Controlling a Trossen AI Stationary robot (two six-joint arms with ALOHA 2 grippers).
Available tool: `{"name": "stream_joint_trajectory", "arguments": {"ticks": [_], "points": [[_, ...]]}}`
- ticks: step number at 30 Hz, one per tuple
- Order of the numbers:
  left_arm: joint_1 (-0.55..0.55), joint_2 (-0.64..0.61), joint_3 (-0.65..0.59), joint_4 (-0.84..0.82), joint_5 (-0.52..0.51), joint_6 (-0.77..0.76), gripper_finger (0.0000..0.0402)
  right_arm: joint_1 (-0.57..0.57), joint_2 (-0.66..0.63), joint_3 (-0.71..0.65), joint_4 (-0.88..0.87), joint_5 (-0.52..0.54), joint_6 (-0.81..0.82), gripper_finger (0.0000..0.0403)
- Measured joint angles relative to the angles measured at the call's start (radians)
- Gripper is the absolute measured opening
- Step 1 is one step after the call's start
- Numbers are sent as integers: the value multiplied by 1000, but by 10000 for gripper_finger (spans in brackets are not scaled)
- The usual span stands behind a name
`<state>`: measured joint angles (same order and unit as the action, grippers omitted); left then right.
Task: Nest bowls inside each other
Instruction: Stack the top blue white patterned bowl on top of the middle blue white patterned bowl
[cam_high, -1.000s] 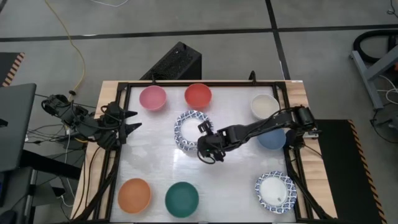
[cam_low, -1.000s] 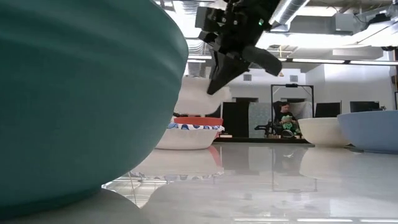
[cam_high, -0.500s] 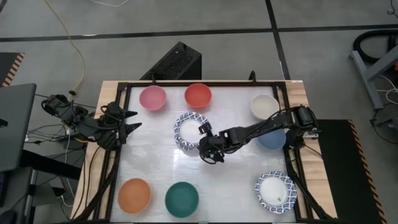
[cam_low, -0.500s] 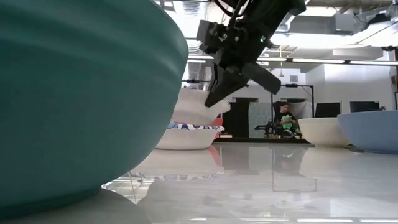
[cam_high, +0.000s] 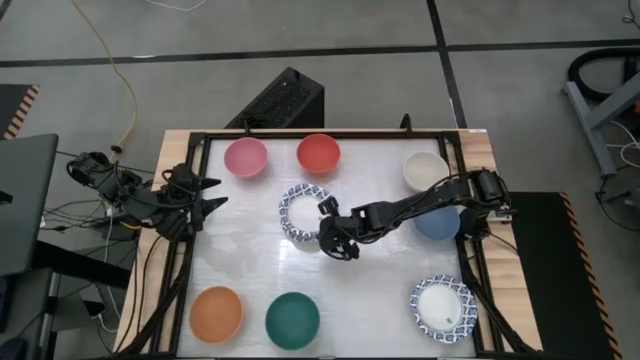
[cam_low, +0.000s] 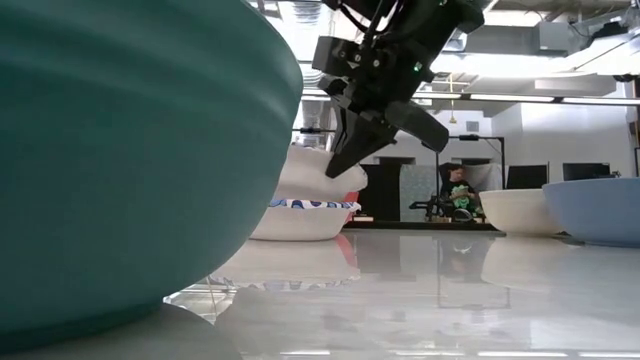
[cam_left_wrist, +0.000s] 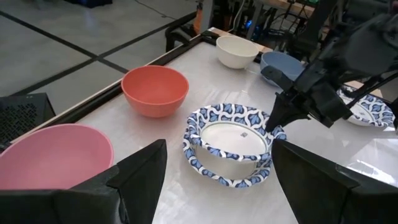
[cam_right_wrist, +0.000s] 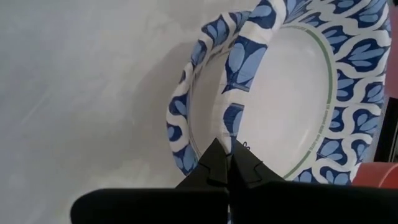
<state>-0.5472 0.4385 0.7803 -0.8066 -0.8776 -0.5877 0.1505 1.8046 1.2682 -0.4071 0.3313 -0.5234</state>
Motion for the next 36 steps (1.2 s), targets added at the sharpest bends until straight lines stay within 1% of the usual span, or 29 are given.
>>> {"name": "stream_joint_trajectory", "arguments": {"ticks": [3, 6, 11, 18, 21, 28, 36], "points": [[0, 0, 0, 0, 0, 0, 279, -1, 0, 0, 1, -1, 0, 4], [0, 0, 0, 0, 0, 0, 279, -2, 0, -7, 6, -25, 0, 4], [0, 0, 0, 0, -1, 0, 279, -2, 1, -61, 57, -22, 0, 4], [0, 0, 0, 0, -1, 0, 279, -3, 0, -62, 63, -18, -1, 6], [0, 0, 0, 0, -1, 0, 279, -3, 0, -62, 64, -18, 0, 14], [0, 0, 0, 0, -1, 0, 279, -4, 0, -62, 64, -18, 2, 49], [0, 0, 0, 0, -1, 0, 279, -24, 0, -62, 73, -16, 24, 61]]}}
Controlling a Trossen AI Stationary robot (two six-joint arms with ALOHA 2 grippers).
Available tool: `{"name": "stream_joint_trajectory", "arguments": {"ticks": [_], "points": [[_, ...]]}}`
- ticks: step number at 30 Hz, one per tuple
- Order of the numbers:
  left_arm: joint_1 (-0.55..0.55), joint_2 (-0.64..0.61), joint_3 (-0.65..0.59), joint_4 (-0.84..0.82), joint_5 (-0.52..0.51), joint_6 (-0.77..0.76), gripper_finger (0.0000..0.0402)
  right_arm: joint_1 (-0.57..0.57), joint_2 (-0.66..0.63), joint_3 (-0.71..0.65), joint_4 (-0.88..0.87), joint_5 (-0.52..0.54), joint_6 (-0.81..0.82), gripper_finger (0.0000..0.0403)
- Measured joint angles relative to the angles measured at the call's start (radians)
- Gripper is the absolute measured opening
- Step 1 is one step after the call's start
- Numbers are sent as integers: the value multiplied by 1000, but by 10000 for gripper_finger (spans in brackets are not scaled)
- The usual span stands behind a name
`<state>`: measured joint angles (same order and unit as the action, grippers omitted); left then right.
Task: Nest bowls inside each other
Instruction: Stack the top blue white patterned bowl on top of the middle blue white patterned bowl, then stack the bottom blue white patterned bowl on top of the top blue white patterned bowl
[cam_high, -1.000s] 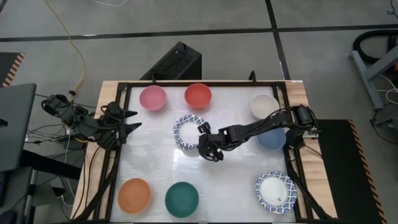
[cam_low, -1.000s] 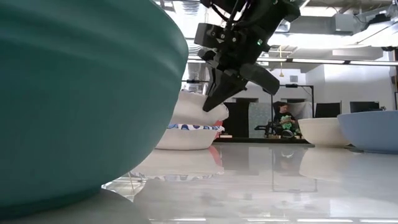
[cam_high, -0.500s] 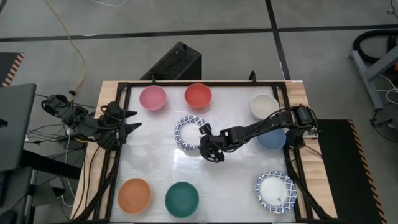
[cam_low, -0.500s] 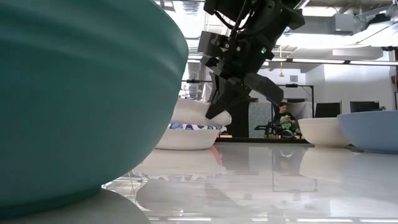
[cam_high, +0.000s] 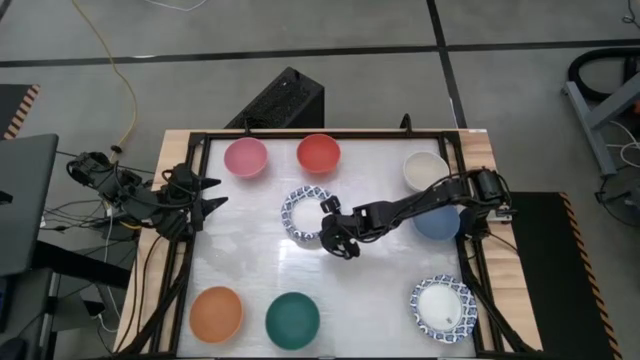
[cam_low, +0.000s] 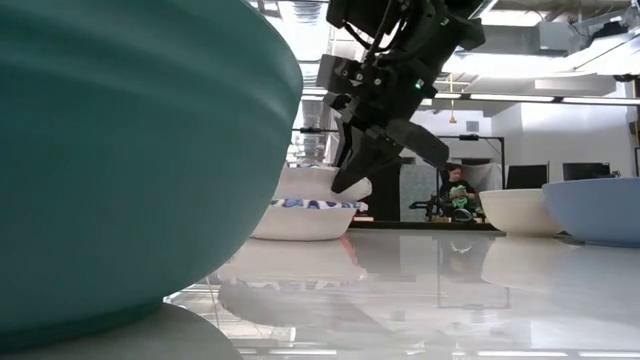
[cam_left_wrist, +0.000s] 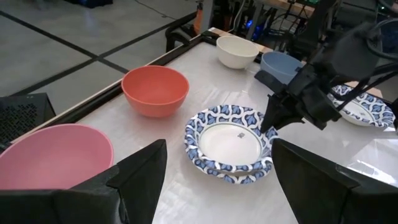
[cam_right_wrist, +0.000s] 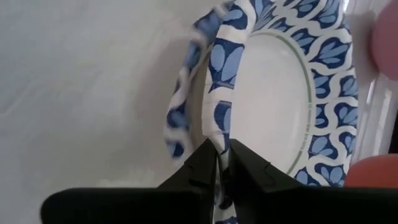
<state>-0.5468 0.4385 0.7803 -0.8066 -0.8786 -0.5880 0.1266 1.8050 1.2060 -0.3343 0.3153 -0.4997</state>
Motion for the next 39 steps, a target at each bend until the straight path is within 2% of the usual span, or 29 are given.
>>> {"name": "stream_joint_trajectory", "arguments": {"ticks": [10, 25, 34, 39], "points": [[0, 0, 0, 0, 1, 0, 279, -12, 0, 0, 28, 0, 20, 96], [0, 0, 0, 0, 1, 0, 279, -10, 0, 7, 21, -29, 84, 221], [0, 0, 0, 0, 8, 0, 279, 13, -1, 67, -40, -31, 106, 220], [0, 0, 0, -8, 11, -3, 279, 37, -1, 118, -235, -56, 245, 220]]}}
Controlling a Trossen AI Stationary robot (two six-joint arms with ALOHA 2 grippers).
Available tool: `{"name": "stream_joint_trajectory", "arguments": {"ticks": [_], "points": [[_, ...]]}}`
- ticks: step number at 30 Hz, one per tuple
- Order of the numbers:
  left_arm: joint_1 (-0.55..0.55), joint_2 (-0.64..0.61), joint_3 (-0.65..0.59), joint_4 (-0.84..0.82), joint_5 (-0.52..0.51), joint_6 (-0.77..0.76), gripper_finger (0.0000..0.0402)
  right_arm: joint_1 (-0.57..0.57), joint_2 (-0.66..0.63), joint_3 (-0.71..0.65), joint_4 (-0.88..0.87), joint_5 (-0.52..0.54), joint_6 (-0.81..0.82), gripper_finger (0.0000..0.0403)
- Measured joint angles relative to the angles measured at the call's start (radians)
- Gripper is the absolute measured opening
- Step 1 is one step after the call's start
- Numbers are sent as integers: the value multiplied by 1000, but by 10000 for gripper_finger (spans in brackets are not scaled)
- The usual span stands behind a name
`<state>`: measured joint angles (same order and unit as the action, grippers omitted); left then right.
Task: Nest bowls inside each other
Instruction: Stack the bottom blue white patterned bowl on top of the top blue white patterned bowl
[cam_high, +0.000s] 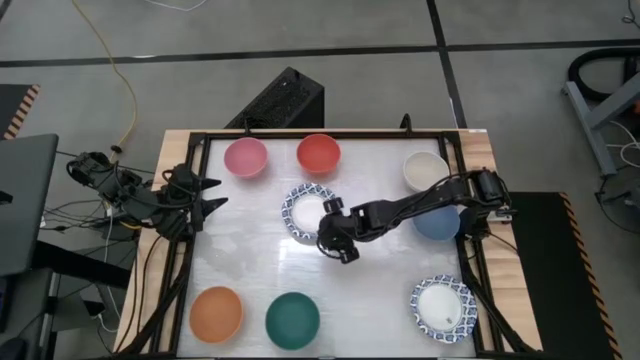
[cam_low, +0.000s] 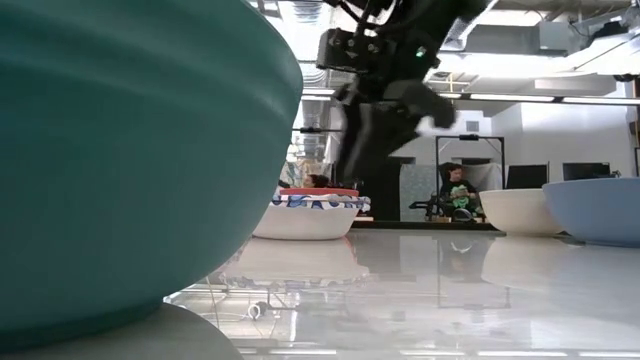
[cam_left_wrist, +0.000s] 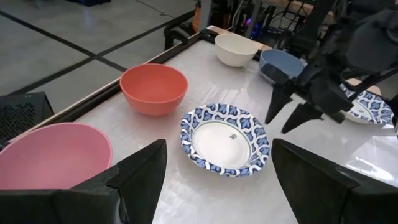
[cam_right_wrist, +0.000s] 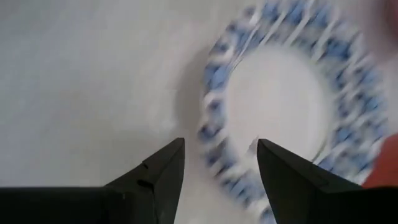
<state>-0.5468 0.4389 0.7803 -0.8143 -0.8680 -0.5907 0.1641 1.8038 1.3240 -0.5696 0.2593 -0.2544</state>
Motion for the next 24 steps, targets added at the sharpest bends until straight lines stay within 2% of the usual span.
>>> {"name": "stream_joint_trajectory", "arguments": {"ticks": [5, 10, 18, 24], "points": [[0, 0, 0, -9, 18, -1, 279, 41, 0, 42, -265, -33, 290, 219], [0, 0, 0, -11, 14, 4, 279, 104, 0, 42, -429, -85, 624, 219], [0, 0, 0, -11, 14, 6, 279, 239, 0, 42, -559, -165, 1236, 219], [0, 0, 0, -11, -9, 18, 279, 329, 0, 42, -570, -259, 1687, 219]]}}
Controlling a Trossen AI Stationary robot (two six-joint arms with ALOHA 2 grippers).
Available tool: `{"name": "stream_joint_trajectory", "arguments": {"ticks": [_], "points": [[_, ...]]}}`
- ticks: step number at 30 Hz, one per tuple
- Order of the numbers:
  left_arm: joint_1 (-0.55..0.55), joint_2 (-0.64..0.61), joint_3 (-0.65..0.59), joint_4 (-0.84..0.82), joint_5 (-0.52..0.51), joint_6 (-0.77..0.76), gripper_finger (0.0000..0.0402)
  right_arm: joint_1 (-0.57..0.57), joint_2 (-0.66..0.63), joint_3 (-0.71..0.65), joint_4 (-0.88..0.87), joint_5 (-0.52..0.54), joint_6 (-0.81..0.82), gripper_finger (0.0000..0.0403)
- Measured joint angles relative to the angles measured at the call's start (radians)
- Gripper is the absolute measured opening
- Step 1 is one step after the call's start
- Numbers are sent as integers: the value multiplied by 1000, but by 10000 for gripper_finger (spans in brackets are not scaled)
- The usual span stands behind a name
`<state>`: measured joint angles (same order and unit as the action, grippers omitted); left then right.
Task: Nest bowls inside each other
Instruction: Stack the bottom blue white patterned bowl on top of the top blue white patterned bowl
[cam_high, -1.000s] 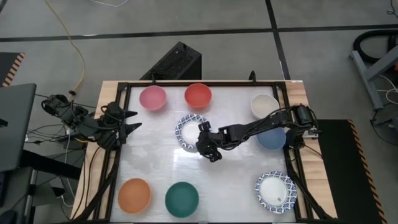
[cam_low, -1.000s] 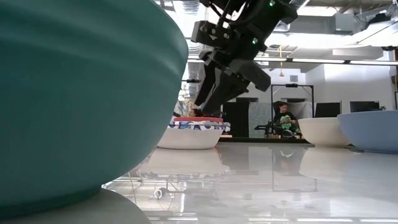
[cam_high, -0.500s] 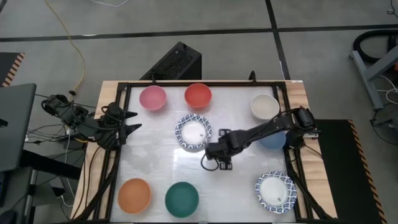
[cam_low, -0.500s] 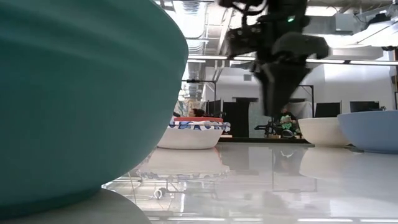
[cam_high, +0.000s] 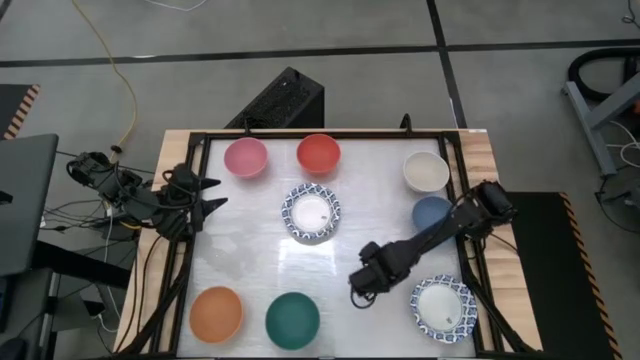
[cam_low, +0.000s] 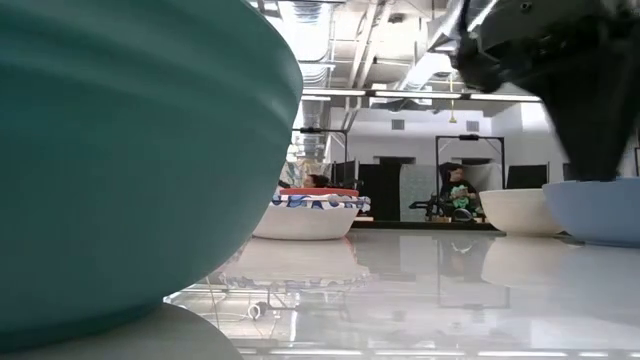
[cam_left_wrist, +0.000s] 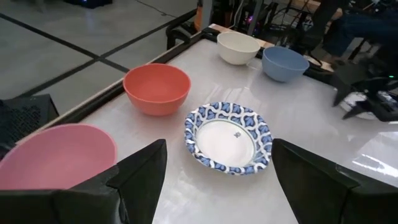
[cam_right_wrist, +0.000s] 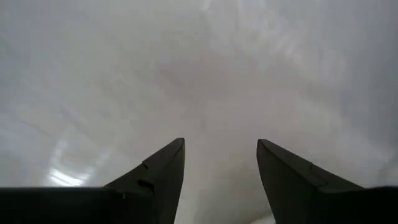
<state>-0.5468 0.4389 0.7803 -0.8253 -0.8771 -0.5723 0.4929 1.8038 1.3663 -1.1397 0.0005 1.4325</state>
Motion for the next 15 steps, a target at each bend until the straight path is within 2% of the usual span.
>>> {"name": "stream_joint_trajectory", "arguments": {"ticks": [6, 15], "points": [[0, 0, 0, 0, -1, 11, 279, 77, 0, 0, -4, -97, 270, 219], [0, 0, 0, 0, 6, 11, 279, 146, 0, 0, -49, -268, 433, 219]]}}
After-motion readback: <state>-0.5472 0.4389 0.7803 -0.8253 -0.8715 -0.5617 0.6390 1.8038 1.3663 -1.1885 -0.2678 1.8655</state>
